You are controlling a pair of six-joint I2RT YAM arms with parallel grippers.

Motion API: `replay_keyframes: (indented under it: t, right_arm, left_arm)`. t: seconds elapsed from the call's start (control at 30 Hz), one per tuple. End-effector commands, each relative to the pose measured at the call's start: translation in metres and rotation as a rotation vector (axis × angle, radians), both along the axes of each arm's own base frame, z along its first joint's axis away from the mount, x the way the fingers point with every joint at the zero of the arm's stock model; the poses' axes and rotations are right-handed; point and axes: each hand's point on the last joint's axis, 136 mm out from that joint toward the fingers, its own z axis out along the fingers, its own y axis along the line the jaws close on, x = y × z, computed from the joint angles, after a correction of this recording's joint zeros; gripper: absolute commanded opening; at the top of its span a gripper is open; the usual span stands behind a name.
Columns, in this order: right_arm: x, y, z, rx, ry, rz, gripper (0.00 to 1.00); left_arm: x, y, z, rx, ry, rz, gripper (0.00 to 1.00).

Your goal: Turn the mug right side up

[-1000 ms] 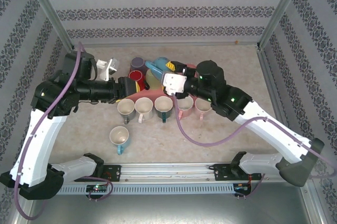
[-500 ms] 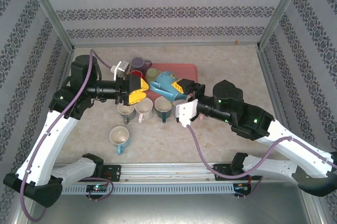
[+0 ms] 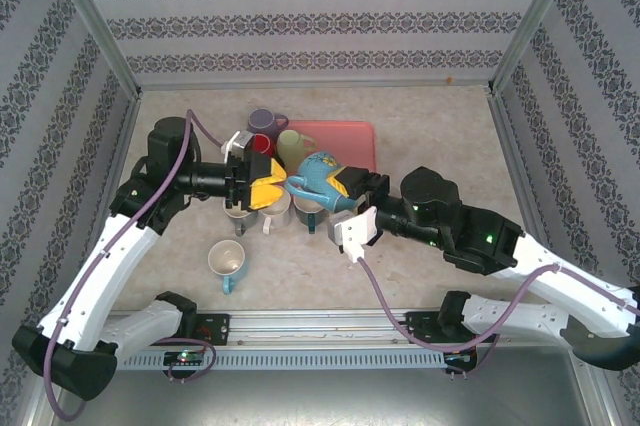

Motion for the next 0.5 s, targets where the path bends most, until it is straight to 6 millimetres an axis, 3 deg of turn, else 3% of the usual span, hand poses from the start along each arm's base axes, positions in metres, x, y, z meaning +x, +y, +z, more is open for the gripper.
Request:
replay_keyframes:
  t: [0.0, 0.47]
  right_arm:
    - [-0.001, 0.000, 0.017, 0.048, -0.074, 0.001, 0.31]
    - [0.004, 0.013, 0.009, 0.011, -0.107, 0.017, 0.31]
  left_arm:
    - [0.006, 0.000, 0.014, -0.052, -0.022, 0.005, 0.53]
    - [0.013, -0.007, -0.012, -0.038, 0.062, 0.017, 0.49]
